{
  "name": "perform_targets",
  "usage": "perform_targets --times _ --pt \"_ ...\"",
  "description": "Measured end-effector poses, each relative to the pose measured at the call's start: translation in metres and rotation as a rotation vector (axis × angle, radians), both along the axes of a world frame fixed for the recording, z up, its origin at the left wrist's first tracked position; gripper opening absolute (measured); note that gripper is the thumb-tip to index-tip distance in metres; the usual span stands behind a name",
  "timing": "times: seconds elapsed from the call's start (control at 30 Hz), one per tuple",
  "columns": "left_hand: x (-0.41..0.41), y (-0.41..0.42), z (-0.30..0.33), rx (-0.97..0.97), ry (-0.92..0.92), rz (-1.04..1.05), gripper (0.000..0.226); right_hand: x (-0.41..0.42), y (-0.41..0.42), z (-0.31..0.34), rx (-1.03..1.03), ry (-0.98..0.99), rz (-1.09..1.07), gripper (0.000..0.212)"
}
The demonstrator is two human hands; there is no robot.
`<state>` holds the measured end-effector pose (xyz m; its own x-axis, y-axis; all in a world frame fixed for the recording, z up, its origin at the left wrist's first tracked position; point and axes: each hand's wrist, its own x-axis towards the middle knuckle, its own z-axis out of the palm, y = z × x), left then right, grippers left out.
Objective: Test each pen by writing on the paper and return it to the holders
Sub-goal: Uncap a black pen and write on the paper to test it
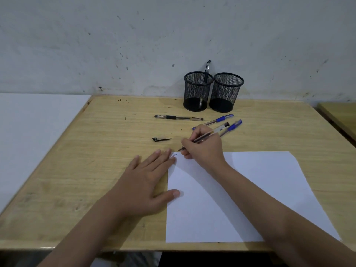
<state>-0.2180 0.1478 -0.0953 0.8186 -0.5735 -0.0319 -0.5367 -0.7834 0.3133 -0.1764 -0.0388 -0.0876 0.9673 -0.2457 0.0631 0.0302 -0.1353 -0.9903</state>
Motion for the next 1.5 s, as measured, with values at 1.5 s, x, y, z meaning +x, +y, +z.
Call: perform_targets --times 1.5 --pt "0.0016 -0.0027 0.0021 -0.102 -0.033 0.014 0.081 -0.0003 -0.0015 -0.0073 -0.065 -0.151 -0.096 0.036"
